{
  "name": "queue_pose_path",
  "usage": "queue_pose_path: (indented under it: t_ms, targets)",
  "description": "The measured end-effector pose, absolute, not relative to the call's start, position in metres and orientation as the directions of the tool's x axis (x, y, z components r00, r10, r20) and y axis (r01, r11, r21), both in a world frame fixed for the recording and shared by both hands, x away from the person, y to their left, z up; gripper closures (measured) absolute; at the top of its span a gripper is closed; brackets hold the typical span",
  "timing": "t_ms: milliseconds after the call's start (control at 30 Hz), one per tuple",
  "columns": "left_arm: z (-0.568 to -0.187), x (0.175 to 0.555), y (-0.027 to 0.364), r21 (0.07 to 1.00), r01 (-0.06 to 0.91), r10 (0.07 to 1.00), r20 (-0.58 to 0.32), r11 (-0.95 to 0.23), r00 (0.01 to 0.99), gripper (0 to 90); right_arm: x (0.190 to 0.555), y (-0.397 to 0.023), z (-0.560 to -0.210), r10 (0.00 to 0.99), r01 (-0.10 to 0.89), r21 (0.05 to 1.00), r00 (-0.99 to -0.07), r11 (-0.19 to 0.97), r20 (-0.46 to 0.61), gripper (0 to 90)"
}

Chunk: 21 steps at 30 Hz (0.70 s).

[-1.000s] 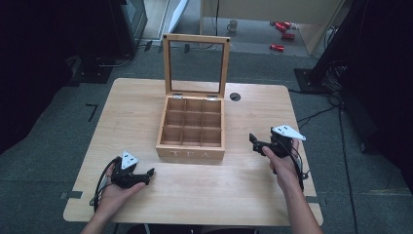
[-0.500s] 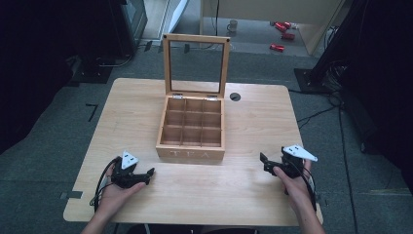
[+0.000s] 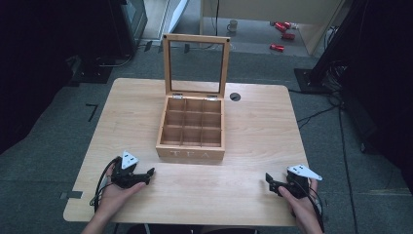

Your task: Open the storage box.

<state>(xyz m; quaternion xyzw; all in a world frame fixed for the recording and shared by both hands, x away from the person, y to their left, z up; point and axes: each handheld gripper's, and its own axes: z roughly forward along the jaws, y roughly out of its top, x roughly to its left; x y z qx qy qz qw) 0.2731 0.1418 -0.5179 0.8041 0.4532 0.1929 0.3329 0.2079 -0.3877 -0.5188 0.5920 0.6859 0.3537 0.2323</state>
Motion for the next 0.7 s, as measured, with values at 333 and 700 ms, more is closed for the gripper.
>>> queue_pose_path:
  t_ms: [333, 700]
  targets:
    - [-0.518, 0.273, 0.142, 0.71, 0.6, 0.857, 0.008, -0.367, 0.515, 16.8, 0.196, -0.387, -0.525, 0.988, 0.681, 0.728, -0.153, 0.079, 0.036, 8.1]
    - [-0.518, 0.273, 0.142, 0.71, 0.6, 0.857, 0.009, -0.368, 0.515, 16.8, 0.196, -0.385, -0.526, 0.987, 0.684, 0.724, -0.156, 0.088, 0.027, 7.0]
